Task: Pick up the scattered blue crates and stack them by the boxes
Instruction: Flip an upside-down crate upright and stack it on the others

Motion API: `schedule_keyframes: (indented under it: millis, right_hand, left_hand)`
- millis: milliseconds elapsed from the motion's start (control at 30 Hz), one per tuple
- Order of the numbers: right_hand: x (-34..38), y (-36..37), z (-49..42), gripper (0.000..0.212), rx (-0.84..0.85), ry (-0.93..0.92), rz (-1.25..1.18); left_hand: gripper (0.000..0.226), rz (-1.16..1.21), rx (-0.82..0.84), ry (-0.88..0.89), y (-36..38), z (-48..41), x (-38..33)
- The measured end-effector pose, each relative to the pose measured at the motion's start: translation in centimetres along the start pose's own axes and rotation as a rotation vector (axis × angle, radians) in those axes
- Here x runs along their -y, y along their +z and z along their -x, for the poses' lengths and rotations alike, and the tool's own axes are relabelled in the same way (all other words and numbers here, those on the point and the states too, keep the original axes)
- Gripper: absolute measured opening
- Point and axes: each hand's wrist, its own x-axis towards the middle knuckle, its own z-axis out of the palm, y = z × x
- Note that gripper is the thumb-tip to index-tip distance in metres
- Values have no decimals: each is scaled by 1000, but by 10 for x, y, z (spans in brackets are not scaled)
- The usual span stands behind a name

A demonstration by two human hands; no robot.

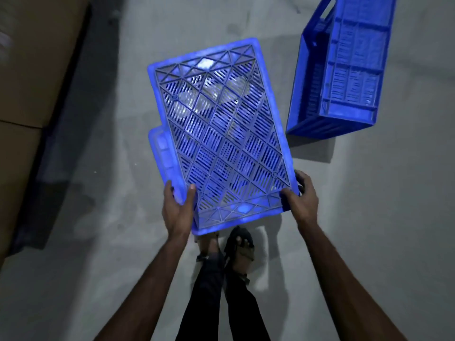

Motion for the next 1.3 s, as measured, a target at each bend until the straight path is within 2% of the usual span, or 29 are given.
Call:
schedule_keyframes:
  millis: [67, 133, 167, 267, 333, 400, 467, 533, 600, 667, 867, 1033, 1167, 1300]
  right_hand:
    - [8, 10, 20, 63, -211, 16, -12]
    - [18, 26, 48, 68, -408, 18, -52]
    - [23, 36, 62, 68, -455, -19, -59]
    - [38, 78, 97, 75, -402, -151, -62]
    - [52, 109, 116, 85, -360, -113, -88]
    - [66, 135, 126, 92, -454, 22, -155]
    - [74, 152, 126, 98, -581, 212, -259]
    - [71, 163, 118, 100, -659, 345, -294]
    - [58, 173, 109, 98, -687, 406, -345]
    - [54, 177, 104, 99, -626, 451, -465]
    - [41, 164, 99, 106, -568, 491, -492]
    - [34, 116, 95, 90, -584, 592, -474]
    - [22, 62, 93, 78, -648, 583, -415]
    - [5, 10, 97, 76, -641, 476, -358]
  left_hand:
    - [67, -120, -144, 272, 0, -22, -35]
    - [62, -258, -167, 543, 4, -54, -74]
    - [61, -346, -147, 649, 9, -71, -94]
    - [66, -678, -23, 891, 33, -120, -154]
    - [73, -881, 78, 990, 49, -149, -188]
    - [82, -1019, 157, 1043, 61, -175, -218]
    - [91, -1079, 162, 1032, 69, -194, -244]
    - [94, -1090, 168, 944, 75, -209, -261]
    - [94, -1110, 227, 843, 78, -219, -267]
    - [94, -1099, 254, 807, 77, -222, -265]
    - [99, -1043, 182, 809, 78, -222, -265]
    - [119, -899, 153, 566, 67, -202, -249]
    - [110, -685, 102, 308, 33, -171, -222]
    - [95, -493, 128, 230, -9, -128, -184]
